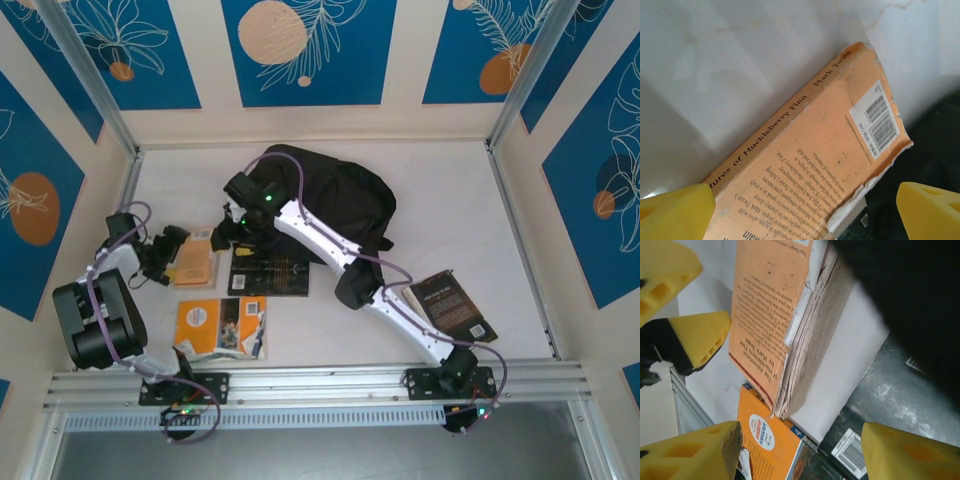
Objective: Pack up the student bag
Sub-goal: Pick up the book from the middle-left of the table.
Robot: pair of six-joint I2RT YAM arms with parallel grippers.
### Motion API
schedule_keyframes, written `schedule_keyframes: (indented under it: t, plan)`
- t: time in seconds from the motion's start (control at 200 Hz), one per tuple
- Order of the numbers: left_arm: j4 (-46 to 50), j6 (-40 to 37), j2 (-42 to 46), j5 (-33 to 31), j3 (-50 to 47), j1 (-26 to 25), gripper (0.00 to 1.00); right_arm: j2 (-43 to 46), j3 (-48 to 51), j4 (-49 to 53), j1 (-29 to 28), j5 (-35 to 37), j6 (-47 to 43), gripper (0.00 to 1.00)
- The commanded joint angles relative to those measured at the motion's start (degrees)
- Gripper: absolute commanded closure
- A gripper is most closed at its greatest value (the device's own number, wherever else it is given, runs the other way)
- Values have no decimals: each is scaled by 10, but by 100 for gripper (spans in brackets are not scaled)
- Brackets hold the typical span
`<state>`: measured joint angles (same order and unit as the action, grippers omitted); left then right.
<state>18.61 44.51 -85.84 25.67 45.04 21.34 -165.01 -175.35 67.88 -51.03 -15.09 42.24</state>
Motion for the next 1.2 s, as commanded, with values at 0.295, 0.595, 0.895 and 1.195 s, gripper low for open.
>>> schedule_keyframes:
  t: [0.295,0.595,0.895,1.195]
  plan:
    - [21,28,2,57,-34,-47,7,-58,-22,-24,-2,-49,57,38]
    - [15,36,3,66,-33,-55,7,-66,-5,-47,-18,-29,72,38]
    - [13,34,10,77,-46,-63,8,-70,19,-156,-35,-84,130,38]
    - [34,15,20,67,-40,-63,8,-59,-54,-147,-25,-92,160,48]
